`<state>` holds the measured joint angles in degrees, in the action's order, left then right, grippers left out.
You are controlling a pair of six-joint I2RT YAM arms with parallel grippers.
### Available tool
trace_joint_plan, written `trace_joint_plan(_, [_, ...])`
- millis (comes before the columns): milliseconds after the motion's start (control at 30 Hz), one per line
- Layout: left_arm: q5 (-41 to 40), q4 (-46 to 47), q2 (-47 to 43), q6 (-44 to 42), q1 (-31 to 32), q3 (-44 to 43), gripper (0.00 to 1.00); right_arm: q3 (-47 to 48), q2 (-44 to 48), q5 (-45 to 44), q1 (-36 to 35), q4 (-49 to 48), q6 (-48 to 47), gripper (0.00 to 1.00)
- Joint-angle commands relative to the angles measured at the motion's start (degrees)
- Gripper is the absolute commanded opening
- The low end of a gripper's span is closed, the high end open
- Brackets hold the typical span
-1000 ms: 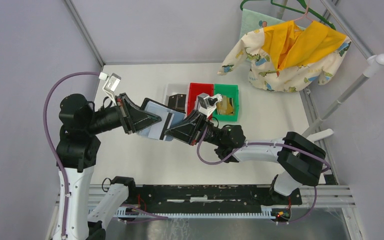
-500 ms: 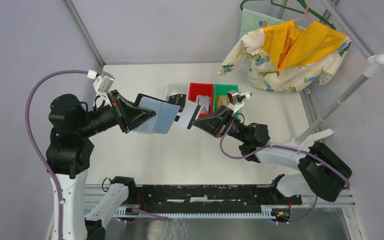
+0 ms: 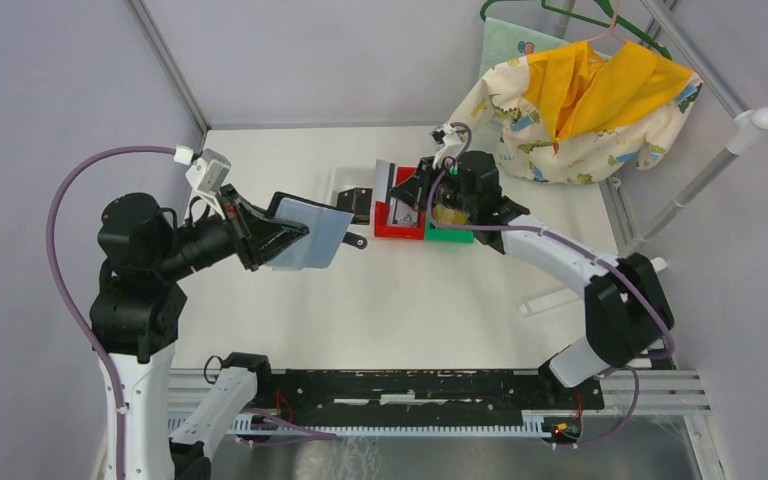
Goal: Take the credit cards out of the card holder
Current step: Place the credit card in the storage box.
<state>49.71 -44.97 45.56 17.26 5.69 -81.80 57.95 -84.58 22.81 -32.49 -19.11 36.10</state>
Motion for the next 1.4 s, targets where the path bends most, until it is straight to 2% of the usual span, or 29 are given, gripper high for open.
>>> trace_joint_plan(0, [1.7, 1.4, -0.8, -1.8, -0.2, -1.0, 0.02, 9.0, -9.2, -5.4, 0.4, 14.2, -8.2, 0.0])
trace_joint_plan(200, [2.8, 1.1, -2.0, -1.8, -0.1, -0.9, 0.02, 14.4, -17.9, -8.8, 0.5, 16.0, -8.4, 0.0])
trace_joint_plan(533, [5.6, 2.2, -2.5, -0.4, -0.1, -1.0, 0.02, 16.0, -24.4, -11.8, 0.9, 15.7, -8.2, 0.0])
trace_joint_plan(1133, [6.3, 3.2, -2.1, 0.5, -0.1, -1.2, 0.02, 13.4, -22.7, -18.1, 1.9, 16.3, -8.6, 0.0])
trace_joint_plan(1200, [6.4, 3.1, -2.1, 0.5, -0.2, -1.1, 0.02, 13.0, -21.7, -18.6, 2.0, 16.2, -8.9, 0.08])
trace_joint_plan(1300, [6.6, 3.1, -2.1, 0.5, -0.1, -1.1, 0.02, 12.4, -19.9, -19.9, 2.3, 16.1, -9.1, 0.1])
trace_joint_plan(1367, [6.7, 3.2, -2.0, 0.7, -0.1, -1.2, 0.02, 12.3, -18.3, -21.0, 2.3, 16.1, -9.5, 0.17])
